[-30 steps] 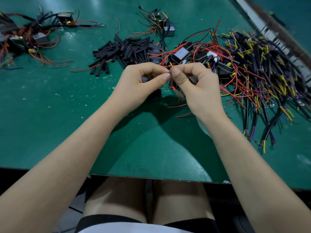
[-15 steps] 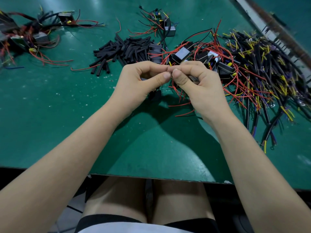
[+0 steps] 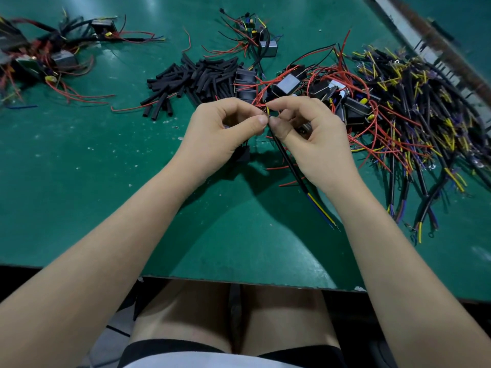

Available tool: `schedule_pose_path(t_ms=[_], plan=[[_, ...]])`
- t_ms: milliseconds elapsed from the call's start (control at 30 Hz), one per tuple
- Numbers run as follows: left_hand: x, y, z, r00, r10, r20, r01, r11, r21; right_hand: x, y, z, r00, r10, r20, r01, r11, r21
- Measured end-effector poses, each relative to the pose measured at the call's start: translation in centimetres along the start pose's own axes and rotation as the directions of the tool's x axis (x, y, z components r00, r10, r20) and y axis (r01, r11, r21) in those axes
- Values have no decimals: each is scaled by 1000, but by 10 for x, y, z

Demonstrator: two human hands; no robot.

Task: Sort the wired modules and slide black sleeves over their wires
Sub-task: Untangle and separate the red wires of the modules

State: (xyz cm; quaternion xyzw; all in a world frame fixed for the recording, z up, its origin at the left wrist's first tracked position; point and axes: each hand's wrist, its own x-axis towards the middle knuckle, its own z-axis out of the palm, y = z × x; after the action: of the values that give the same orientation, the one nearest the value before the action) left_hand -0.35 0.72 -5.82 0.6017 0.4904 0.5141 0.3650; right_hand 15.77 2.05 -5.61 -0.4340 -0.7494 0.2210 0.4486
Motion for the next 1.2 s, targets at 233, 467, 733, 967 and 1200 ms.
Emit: schedule_pose_path(t_ms=[233,467,733,967,1200], plan=[[1,1,-1,1000,-18,15,19,999,-40,-1,2,2,989,-145,-35,133,963,-234],[0,6,-1,997,-52,61,55,998,-43,-1,0,3,995,-80,-55,63,962,-266],[0,7,-3,996,-59,66,60,998,-19,1,-2,-5,1000,0,20,4,987,-158],[0,5,-6,993,-74,92,70,996,48,1,-1,-4,998,-44,42,52,976,-211],[1,5,-4,995,-40,87,36,998,52,1,1,-5,994,-34,106,59,969,-241]])
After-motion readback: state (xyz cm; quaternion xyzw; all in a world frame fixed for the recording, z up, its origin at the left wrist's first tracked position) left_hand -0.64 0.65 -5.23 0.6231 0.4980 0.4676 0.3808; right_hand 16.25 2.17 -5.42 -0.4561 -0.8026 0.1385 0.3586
